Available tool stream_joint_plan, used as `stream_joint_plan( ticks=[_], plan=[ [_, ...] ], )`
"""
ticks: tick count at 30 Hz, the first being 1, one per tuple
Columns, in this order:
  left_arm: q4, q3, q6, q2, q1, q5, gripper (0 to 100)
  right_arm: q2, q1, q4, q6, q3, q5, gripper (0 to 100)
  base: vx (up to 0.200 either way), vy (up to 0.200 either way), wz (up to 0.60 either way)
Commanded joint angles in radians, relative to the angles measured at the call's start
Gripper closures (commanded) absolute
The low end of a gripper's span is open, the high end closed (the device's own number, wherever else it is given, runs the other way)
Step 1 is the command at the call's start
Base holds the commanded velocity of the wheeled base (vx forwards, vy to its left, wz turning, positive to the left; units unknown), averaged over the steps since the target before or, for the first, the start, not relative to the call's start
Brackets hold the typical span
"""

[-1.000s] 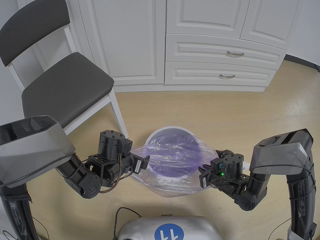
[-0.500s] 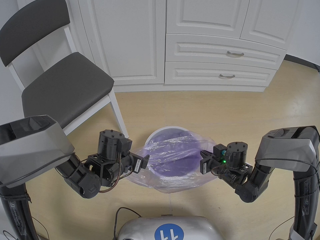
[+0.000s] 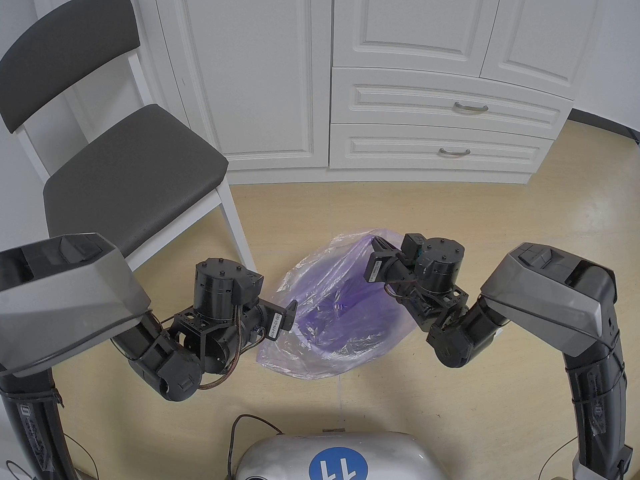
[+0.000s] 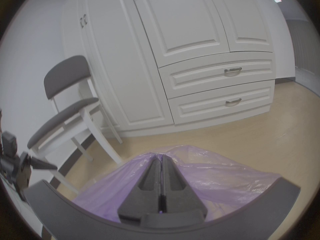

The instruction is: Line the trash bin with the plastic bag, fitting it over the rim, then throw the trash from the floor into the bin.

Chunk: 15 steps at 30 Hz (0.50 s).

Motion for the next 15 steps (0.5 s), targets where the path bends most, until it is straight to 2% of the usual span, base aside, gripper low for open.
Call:
stream_joint_plan(
  ticks=[1, 7, 10, 15],
  plan=[
    [-0.016, 0.01, 0.008, 0.009, -0.014, 0.005, 0, 0.129, 0.02, 0.005, 0.043, -0.167, -0.013, 100, 0.0, 0.0, 0.0],
    [-0.016, 0.01, 0.008, 0.013, -0.014, 0.005, 0, 0.24, 0.014, 0.062, 0.048, -0.392, -0.039, 100, 0.0, 0.0, 0.0],
    [-0.016, 0.008, 0.009, 0.013, -0.015, 0.005, 0, 0.256, 0.013, 0.068, 0.062, -0.437, -0.068, 100, 0.0, 0.0, 0.0],
    [-0.016, 0.008, 0.008, 0.015, -0.023, 0.005, 0, 0.258, 0.011, 0.079, 0.074, -0.447, -0.07, 100, 0.0, 0.0, 0.0]
  ],
)
